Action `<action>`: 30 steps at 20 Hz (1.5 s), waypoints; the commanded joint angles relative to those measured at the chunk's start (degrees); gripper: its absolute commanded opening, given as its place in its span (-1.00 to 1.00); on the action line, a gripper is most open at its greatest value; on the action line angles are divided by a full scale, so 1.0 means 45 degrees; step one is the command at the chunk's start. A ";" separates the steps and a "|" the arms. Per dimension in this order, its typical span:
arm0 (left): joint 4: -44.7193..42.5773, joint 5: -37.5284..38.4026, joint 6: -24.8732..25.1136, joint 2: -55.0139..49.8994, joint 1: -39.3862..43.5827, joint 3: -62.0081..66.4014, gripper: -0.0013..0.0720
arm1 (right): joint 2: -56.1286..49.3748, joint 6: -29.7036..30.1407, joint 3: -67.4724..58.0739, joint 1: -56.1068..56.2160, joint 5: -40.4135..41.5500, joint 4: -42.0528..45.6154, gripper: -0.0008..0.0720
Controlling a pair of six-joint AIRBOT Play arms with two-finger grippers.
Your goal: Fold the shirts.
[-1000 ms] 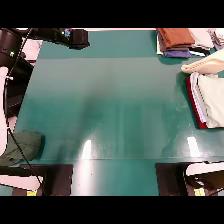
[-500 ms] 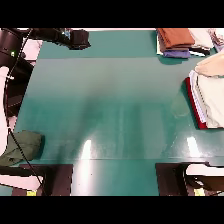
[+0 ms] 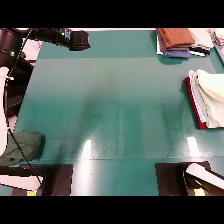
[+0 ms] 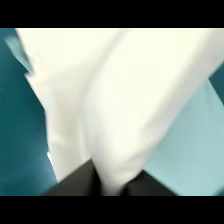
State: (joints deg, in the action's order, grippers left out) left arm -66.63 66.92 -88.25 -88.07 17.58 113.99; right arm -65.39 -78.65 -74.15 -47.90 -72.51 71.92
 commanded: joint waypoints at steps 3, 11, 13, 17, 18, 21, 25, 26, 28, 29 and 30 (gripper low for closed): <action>-0.0005 0.0005 0.0058 -0.0005 0.0000 -0.0005 -0.90 | 0.1574 -0.0325 0.3196 -0.1477 -0.0379 0.1472 0.89; -0.0005 0.0053 0.0044 -0.0005 0.0000 -0.0005 -0.90 | 0.2603 -0.0544 0.0617 0.1054 -0.0073 -0.1807 0.88; 0.0000 0.0228 0.0044 -0.0005 0.0000 -0.0005 -0.90 | 0.2866 -0.0549 0.0525 0.3172 0.0078 -0.2215 0.88; 0.0000 0.0219 0.0044 -0.0005 0.0000 -0.0005 -0.90 | 0.2909 -0.0539 0.0534 0.7834 0.0350 -0.1943 0.71; 0.0000 0.0219 0.0044 -0.0005 0.0000 -0.0005 -0.90 | 0.2861 -0.0520 0.0534 0.8888 0.0656 -0.1948 0.71; 0.0000 0.0083 0.0044 -0.0005 0.0000 -0.0005 -0.90 | 0.2846 -0.0510 0.0534 1.1424 0.1802 -0.1783 -0.18; 0.0000 -0.0529 0.0044 -0.0005 0.0000 -0.0005 -0.90 | 0.2846 -0.0510 0.0534 1.3464 0.2599 -0.1277 -0.93; 0.0000 -0.0651 0.0044 -0.0005 0.0000 -0.0005 -0.90 | 0.2846 -0.0510 0.0534 1.3644 0.2599 -0.1282 -0.93; 0.0000 -0.1049 0.0044 -0.0005 0.0000 -0.0005 -0.90 | 0.2846 -0.0510 0.0534 1.3716 0.2589 -0.1287 -0.93; 0.0000 -0.1209 0.0044 -0.0005 0.0000 -0.0005 -0.90 | 0.2846 -0.0510 0.0534 1.3707 0.2589 -0.1287 -0.93; 0.0000 -0.1379 0.0044 -0.0005 0.0000 -0.0005 -0.90 | 0.2846 -0.0515 0.0534 1.3692 0.2589 -0.1287 -0.93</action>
State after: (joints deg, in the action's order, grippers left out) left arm -66.61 63.20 -88.05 -88.07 17.58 113.97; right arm -52.62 -80.95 -71.70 12.10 -61.67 65.89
